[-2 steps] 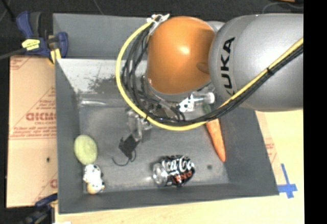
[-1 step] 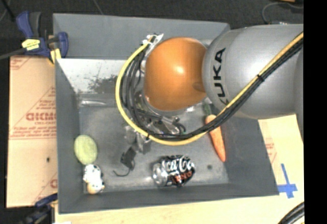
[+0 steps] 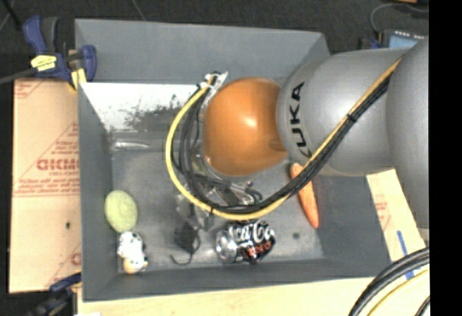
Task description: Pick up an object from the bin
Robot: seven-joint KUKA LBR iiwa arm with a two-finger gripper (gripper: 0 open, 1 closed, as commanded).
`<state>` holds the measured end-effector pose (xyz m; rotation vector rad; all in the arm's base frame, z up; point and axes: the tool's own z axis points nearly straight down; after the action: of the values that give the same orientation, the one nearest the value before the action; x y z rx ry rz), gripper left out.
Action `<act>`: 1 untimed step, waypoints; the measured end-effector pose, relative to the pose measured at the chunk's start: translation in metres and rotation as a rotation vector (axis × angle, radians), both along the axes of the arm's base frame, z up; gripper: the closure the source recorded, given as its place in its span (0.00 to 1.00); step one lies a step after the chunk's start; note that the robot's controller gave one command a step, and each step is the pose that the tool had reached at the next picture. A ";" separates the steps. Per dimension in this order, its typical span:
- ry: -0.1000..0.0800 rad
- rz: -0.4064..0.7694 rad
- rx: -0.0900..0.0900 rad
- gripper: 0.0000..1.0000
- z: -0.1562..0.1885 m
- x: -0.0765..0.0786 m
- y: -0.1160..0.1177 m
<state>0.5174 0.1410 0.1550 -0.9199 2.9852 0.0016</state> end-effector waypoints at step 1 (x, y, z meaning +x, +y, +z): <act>0.004 0.028 -0.001 1.00 -0.026 0.000 -0.001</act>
Offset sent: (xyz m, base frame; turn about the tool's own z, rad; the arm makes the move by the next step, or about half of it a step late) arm 0.0346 0.0350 -0.0327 -0.1605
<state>0.5175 0.1399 0.1294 -0.9634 2.9756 0.0025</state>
